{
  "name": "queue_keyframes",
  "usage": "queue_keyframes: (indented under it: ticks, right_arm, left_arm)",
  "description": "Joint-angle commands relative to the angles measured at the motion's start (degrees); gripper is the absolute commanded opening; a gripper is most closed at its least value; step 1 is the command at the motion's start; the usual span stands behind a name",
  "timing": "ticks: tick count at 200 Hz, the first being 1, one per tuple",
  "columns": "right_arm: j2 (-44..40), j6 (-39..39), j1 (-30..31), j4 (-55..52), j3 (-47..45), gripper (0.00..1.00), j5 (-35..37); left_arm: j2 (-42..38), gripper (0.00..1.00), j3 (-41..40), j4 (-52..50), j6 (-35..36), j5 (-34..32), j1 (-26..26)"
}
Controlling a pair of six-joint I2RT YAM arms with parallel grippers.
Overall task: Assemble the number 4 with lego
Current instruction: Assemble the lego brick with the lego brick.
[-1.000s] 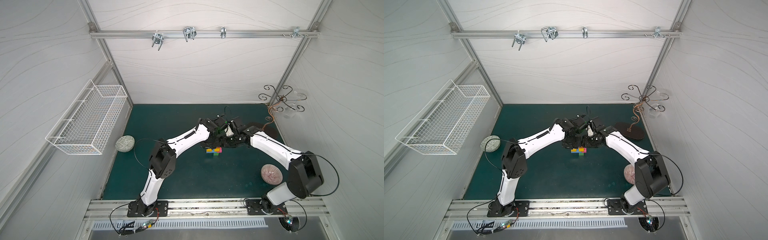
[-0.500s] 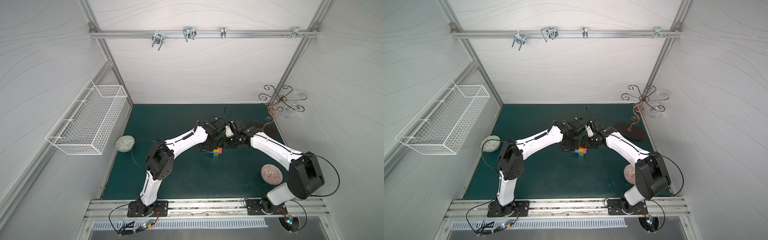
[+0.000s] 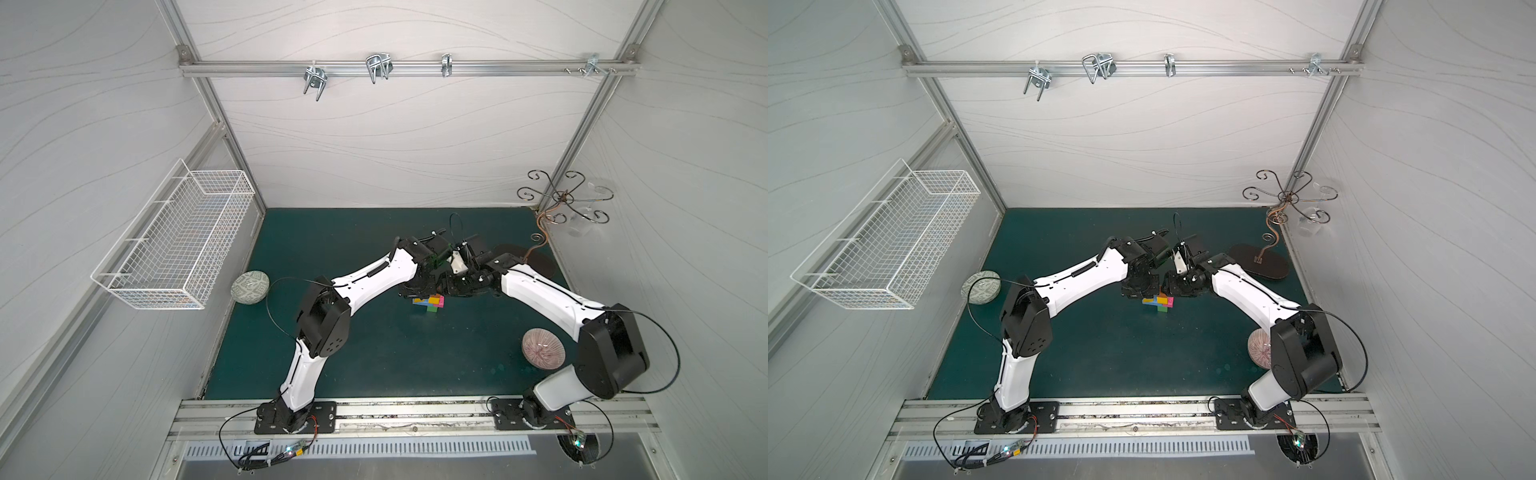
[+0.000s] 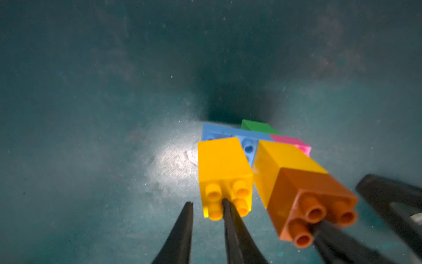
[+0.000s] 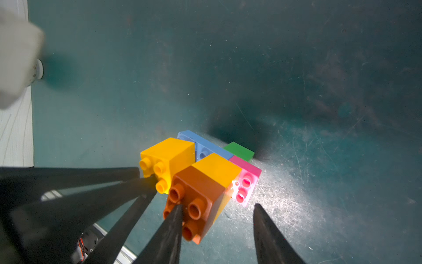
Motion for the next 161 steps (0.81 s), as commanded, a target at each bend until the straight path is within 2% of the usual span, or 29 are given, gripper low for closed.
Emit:
queue_keyframes:
  ticks: [1, 84, 161]
  right_arm:
    - [5.15, -1.65, 0.31, -15.55, -5.46, 0.49, 7.3]
    - [5.18, -1.76, 0.31, -15.62, -5.4, 0.49, 7.28]
    - [5.48, -1.82, 0.22, -15.57, -5.38, 0.49, 7.17]
  left_arm:
    - [1.83, 0.27, 3.13, -1.69, 0.82, -1.27, 0.49]
    - [2.55, 0.25, 3.28, -2.57, 2.7, -2.71, 1.05]
    - [5.96, 0.21, 8.98, -4.84, 6.63, -3.01, 1.19]
